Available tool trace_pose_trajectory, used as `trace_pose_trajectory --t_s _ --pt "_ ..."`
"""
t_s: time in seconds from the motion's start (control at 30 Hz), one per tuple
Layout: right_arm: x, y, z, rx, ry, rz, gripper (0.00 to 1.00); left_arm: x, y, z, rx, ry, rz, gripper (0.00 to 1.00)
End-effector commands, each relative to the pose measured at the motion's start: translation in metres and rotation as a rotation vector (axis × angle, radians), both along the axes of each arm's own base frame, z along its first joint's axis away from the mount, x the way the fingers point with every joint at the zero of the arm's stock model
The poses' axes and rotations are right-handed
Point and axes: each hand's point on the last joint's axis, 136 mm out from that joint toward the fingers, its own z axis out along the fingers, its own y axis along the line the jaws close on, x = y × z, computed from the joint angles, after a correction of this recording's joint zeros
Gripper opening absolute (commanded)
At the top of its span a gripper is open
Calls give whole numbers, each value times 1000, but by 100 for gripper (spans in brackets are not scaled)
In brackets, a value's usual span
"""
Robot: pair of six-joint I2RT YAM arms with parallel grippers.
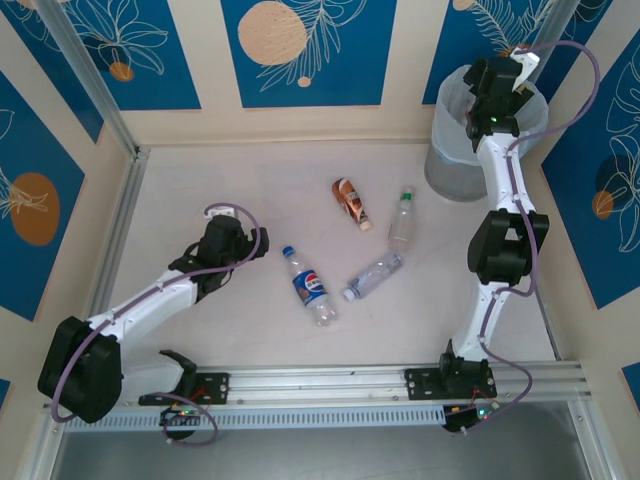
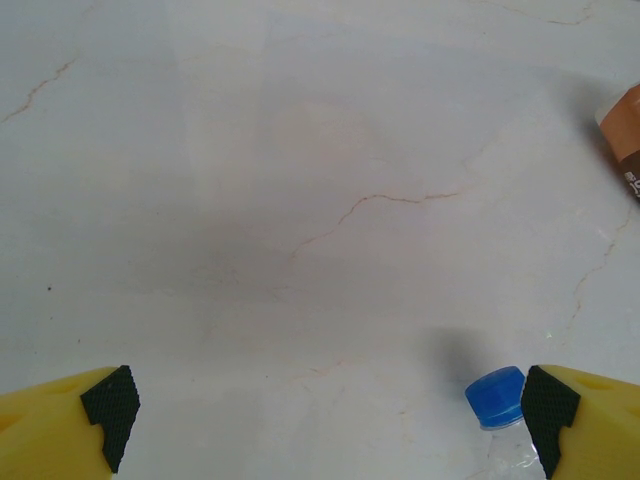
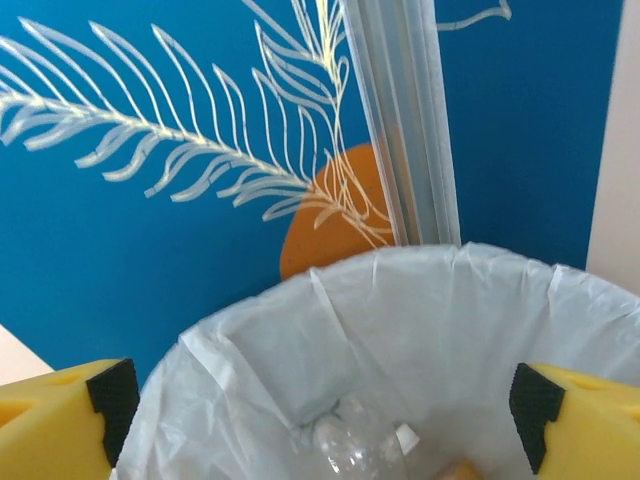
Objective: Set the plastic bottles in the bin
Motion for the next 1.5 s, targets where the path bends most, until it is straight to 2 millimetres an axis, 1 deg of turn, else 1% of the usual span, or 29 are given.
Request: trace_pose_trajectory --t_s 0.0,0.1,0.27,0.43,0.5,0.6,0.67,0.77,0.87,0.9,1.0,1.03,1.17,1.3,1.47 --pt "1 3 -17 37 74 28 99 0 1 5 -8 -5 -2 99" --pt "1 11 -11 52 58 71 100 0 -1 3 -11 5 -7 99" --pt "-4 23 3 69 32 115 100 -1 -1 1 -12 21 -5 99" --pt "-13 48 25 79 -12 209 100 -1 -5 -5 -21 70 -4 99" --pt "-22 62 38 65 -37 243 100 0 -8 -9 -30 95 -11 99" --pt "-38 84 49 45 -48 305 100 1 -11 -14 -41 116 -5 99" --pt "-52 100 50 49 -38 353 100 1 -11 -17 -49 124 5 99" --pt "-76 129 43 76 -12 465 100 3 -12 -19 -65 125 14 99" --pt "-101 165 22 115 26 620 100 5 -15 -19 -81 119 11 99" --pt "-108 178 12 124 42 676 100 5 -16 -18 -86 116 6 99" --pt "-118 208 -20 114 115 831 100 6 -21 -18 -100 115 -16 99" --pt "-120 217 -34 108 158 876 100 6 -23 -18 -102 115 -25 99" --pt "-116 245 -84 55 316 989 100 5 -24 -17 -100 119 -37 99" --pt "-112 270 -127 -10 452 1099 100 3 -22 -17 -95 117 -32 99" --pt "-100 287 -175 -86 621 1130 100 4 -22 -15 -92 110 -38 99"
